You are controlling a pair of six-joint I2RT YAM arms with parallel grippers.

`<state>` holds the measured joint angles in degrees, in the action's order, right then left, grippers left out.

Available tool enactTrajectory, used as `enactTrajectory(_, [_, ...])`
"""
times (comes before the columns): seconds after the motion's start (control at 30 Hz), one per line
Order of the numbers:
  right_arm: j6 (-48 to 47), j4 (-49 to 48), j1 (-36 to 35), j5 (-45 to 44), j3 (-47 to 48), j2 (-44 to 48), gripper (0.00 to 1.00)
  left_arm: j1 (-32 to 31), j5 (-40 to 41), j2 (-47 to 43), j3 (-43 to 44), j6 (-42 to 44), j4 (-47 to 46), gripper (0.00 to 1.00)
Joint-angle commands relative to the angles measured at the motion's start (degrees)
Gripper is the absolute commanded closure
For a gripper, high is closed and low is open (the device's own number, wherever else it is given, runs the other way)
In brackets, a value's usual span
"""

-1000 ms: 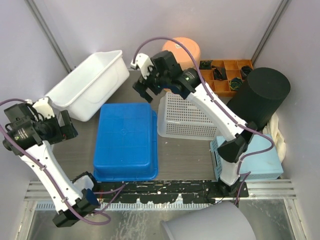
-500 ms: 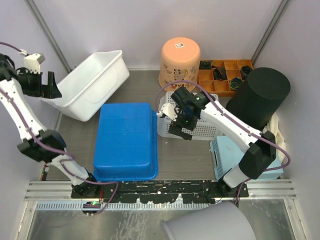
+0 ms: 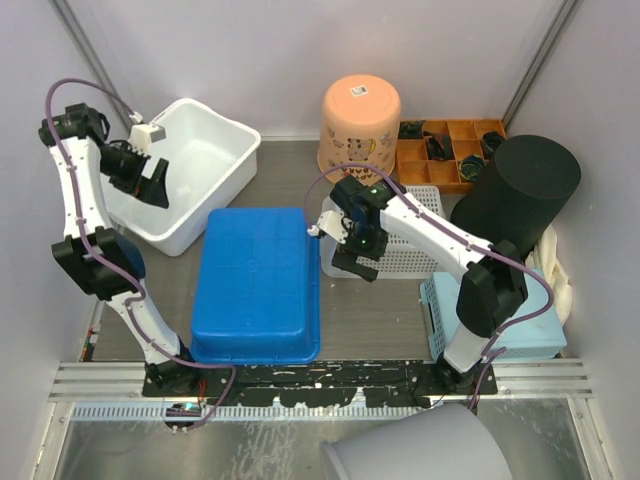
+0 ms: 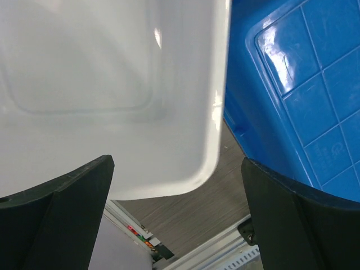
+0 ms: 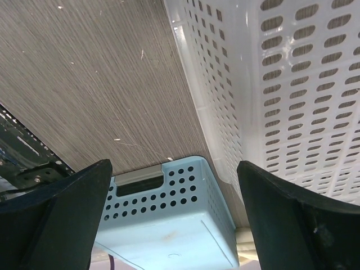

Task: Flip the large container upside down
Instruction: Turn the container upside down at the center of the board.

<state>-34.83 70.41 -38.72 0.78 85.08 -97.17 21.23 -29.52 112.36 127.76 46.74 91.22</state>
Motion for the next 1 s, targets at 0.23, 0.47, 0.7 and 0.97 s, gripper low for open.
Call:
enactTrajectory(0.23, [0.6,-0.8,-0.7,-4.3,-2.1,2.1,0.0,-4.0,7.4,-5.7,-2.2,6.2,10.7,0.02])
enactTrajectory(0.47, [1.2,-0.7,-0.9,-4.2,-2.2,2.2,0.0,-8.5,14.0,-9.5,-15.2,6.6,6.4,0.02])
enactTrajectory(0.7, [1.5,-0.2,-1.1,-4.7,-2.2,2.1,0.0,-10.0,14.5,-7.9,-19.6,4.4,4.2,0.02])
enactTrajectory(0.97, [1.6,-0.8,-1.5,-5.9,-3.2,2.3,0.0,-11.3,22.7,-6.4,-27.9,0.9,-7.1,0.02])
